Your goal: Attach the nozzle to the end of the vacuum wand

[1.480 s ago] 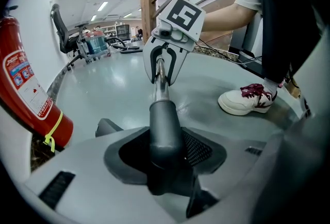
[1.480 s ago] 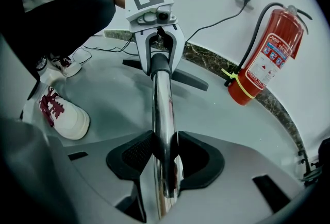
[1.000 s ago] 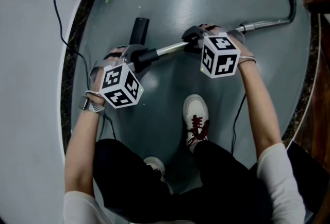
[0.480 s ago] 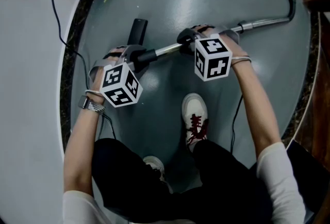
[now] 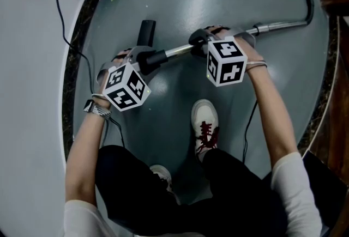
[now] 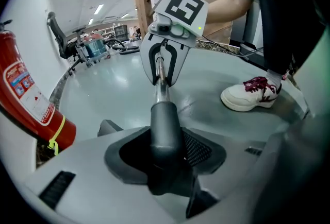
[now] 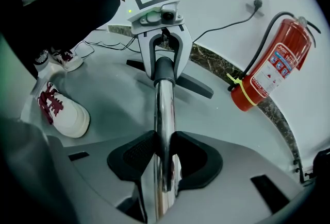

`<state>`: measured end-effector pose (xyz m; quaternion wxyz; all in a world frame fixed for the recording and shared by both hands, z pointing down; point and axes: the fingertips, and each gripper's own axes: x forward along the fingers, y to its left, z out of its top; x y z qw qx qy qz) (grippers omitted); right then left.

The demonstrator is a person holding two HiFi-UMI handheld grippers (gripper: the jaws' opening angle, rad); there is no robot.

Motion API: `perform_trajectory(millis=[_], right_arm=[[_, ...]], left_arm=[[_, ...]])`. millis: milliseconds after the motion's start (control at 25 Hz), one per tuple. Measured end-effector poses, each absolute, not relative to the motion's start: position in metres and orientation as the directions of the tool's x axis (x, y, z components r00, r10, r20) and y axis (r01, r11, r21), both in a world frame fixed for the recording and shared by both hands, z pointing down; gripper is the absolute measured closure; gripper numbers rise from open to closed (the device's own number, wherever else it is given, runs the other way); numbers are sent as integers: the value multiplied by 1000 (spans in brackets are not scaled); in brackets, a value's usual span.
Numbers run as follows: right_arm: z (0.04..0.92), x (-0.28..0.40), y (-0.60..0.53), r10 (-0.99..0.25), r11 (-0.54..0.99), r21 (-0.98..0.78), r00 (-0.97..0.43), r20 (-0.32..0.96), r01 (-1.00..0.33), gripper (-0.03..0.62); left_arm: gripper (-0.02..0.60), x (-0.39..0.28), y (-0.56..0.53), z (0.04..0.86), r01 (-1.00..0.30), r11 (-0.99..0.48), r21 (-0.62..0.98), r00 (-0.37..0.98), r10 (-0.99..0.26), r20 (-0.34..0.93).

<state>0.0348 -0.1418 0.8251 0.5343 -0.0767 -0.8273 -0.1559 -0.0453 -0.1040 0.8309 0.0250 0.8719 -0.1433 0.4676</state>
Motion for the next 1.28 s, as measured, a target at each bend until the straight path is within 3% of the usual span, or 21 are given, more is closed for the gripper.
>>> perform_trajectory(millis=[200, 1000, 1280], right_arm=[[824, 35, -141, -42, 938, 181, -419, 907, 297, 447], [822, 37, -145, -72, 942, 200, -423, 903, 268, 447], [821, 38, -145, -72, 943, 203, -435, 898, 262, 447]], left_arm=[[396, -44, -102, 830, -295, -955, -40, 541, -201, 817], [397, -42, -113, 828, -210, -941, -267, 419, -333, 845], [399, -40, -113, 829, -246, -943, -223, 446, -314, 838]])
